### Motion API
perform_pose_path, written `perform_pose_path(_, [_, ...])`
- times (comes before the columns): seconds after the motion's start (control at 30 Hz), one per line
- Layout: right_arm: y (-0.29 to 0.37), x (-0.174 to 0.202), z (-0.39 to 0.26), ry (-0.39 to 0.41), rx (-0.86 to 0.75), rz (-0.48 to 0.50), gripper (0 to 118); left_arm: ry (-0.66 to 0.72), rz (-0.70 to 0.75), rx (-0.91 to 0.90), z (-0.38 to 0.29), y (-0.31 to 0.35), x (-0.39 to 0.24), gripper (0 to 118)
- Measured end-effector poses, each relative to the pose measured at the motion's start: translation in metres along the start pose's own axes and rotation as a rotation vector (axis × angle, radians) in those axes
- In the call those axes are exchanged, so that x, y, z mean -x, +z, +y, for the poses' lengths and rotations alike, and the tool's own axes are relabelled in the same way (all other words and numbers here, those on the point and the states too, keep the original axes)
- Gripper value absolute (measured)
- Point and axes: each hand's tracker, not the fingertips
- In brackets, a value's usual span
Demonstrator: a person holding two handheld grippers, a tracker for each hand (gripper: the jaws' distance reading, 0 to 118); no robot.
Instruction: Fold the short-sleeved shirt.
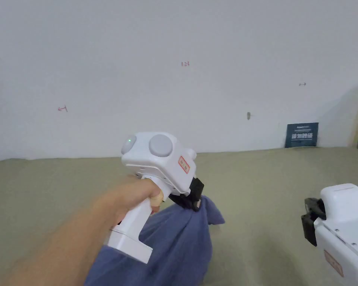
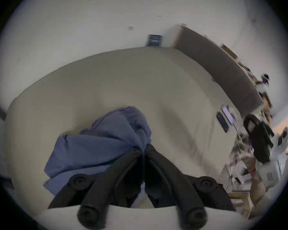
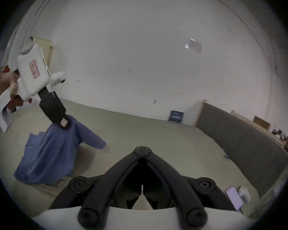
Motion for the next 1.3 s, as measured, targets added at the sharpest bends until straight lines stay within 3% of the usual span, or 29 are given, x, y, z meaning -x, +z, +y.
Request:
perform_pose_path(0.27, [0.036,-0.081,-0.024,-0.04,0.047,-0.166,0,-0.146,-0.214,0.099,0.012,-0.095,-0.119,1])
perform_pose_path(0.5, [0.043,-0.103,-0.04,-0.064,0.08,-0.198,0,-0.136,-0.265,0.222,-0.013,-0.152,-0.138,3])
perform_pose_path(0.53, [0.042,-0.103,-0.041,-0.075,0.081,-0.194,0,-0.116,-0.258,0.228,-0.015,-0.156,-0.133,10])
perform_pose_path(0.57, [0.041,-0.102,-0.041,-0.087,0.084,-0.186,0,-0.093,-0.235,0.236,-0.017,-0.156,-0.126,29])
perform_pose_path(0.6, [0.039,-0.101,-0.041,-0.097,0.085,-0.172,0,-0.086,-0.206,0.241,-0.02,-0.151,-0.121,69])
perform_pose_path(0.63, [0.037,-0.099,-0.041,-0.107,0.085,-0.148,0,-0.076,-0.181,0.232,-0.021,-0.143,-0.112,85])
perform_pose_path(0.67, [0.035,-0.096,-0.041,-0.111,0.085,-0.137,0,-0.066,-0.169,0.195,-0.022,-0.126,-0.099,86])
perform_pose_path(0.8, [0.025,-0.082,-0.037,-0.131,0.095,-0.095,0,0.029,-0.071,0.026,-0.036,-0.054,-0.043,84])
perform_pose_path(0.87, [0.02,-0.074,-0.035,-0.148,0.097,-0.069,0,0.133,-0.007,-0.071,-0.059,-0.013,-0.008,75])
perform_pose_path(0.93, [0.017,-0.066,-0.033,-0.159,0.099,-0.045,0,0.263,0.072,-0.145,-0.088,0.017,0.022,33])
perform_pose_path(0.97, [0.015,-0.062,-0.032,-0.164,0.1,-0.036,0,0.311,0.111,-0.182,-0.105,0.03,0.036,4])
perform_pose_path(1.1, [0.007,-0.045,-0.031,-0.186,0.117,0.003,0,0.383,0.308,-0.261,-0.174,0.065,0.072,0])
perform_pose_path(1.3, [-0.001,-0.022,-0.029,-0.168,0.135,0.042,0,0.514,0.296,-0.22,-0.239,0.074,0.112,0])
